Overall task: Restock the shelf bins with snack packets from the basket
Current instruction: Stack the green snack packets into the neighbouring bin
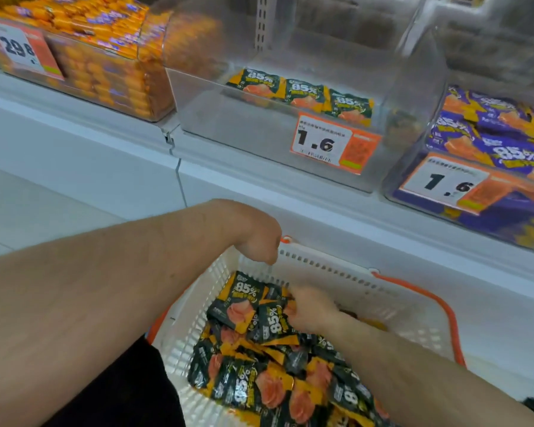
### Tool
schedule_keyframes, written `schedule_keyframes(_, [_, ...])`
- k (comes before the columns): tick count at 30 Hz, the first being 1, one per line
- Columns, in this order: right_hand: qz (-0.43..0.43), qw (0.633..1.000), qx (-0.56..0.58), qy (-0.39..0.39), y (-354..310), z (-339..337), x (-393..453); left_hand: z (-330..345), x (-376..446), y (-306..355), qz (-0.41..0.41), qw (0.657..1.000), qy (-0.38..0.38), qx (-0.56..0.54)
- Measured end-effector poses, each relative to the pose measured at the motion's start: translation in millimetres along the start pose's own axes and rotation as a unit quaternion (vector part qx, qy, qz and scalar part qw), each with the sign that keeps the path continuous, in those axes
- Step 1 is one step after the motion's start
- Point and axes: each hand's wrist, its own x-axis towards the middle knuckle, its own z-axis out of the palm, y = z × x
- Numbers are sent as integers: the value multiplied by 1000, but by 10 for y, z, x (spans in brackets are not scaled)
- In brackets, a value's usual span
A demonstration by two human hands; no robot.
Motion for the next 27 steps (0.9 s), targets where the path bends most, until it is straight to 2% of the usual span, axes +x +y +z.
schedule_keyframes(6, [-4, 990, -127, -58, 78, 426, 169, -45, 129, -2, 6, 1000, 10, 1])
schedule_keyframes(13, [-7, 977, -209, 29, -28, 505, 20, -78, 161, -5, -15, 1000, -11, 12])
schedule_keyframes(15, [-15, 974, -225, 30, -50, 490, -62, -99, 157, 11, -7, 1000, -3, 19])
schedule_keyframes(17, [-13, 983, -184, -2, -79, 452, -152, -119, 137, 33, 2, 1000, 4, 17])
schedule_keyframes(20, [17, 996, -39, -82, -142, 329, -259, -139, 81, 55, 11, 1000, 17, 8])
schedule_keyframes(22, [11, 995, 19, -94, -209, 104, -302, -158, 43, 25, 13, 999, 30, 0])
schedule_keyframes(27, [-50, 991, 123, 16, -395, -821, -501, -215, -86, -192, -6, 994, 108, -26])
